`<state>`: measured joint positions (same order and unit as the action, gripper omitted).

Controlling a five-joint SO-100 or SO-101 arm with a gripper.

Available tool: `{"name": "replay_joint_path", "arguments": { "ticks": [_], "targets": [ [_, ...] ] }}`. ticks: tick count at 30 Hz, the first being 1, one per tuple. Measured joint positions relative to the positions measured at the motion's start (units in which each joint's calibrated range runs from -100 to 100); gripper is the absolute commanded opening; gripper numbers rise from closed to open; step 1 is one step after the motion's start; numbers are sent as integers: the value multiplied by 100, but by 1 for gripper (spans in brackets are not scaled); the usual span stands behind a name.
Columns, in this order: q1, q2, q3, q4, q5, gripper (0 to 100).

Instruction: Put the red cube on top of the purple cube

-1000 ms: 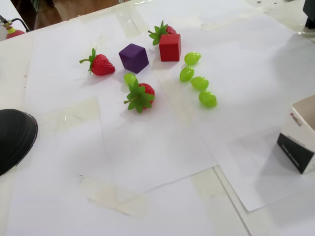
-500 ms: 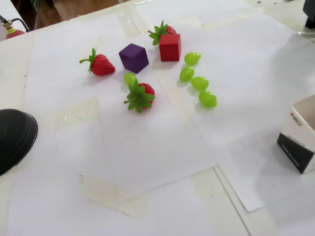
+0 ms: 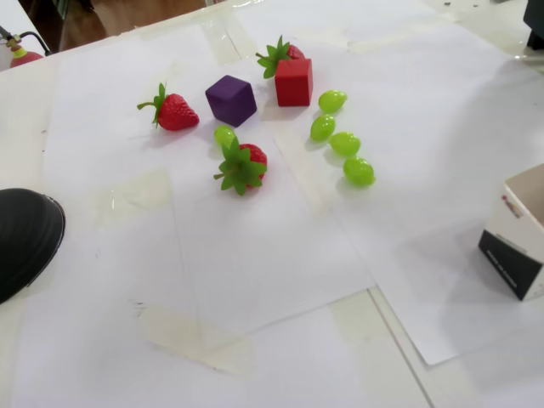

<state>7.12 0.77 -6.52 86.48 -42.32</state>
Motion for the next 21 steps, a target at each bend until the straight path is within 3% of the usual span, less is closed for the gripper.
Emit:
{"name": "replay_joint_path", "arguments": {
  "ticks": [13,21],
  "targets": [
    [-127,1018,0,-514,-352,0],
    [-135,1236,0,-846,-405,12]
  ]
}}
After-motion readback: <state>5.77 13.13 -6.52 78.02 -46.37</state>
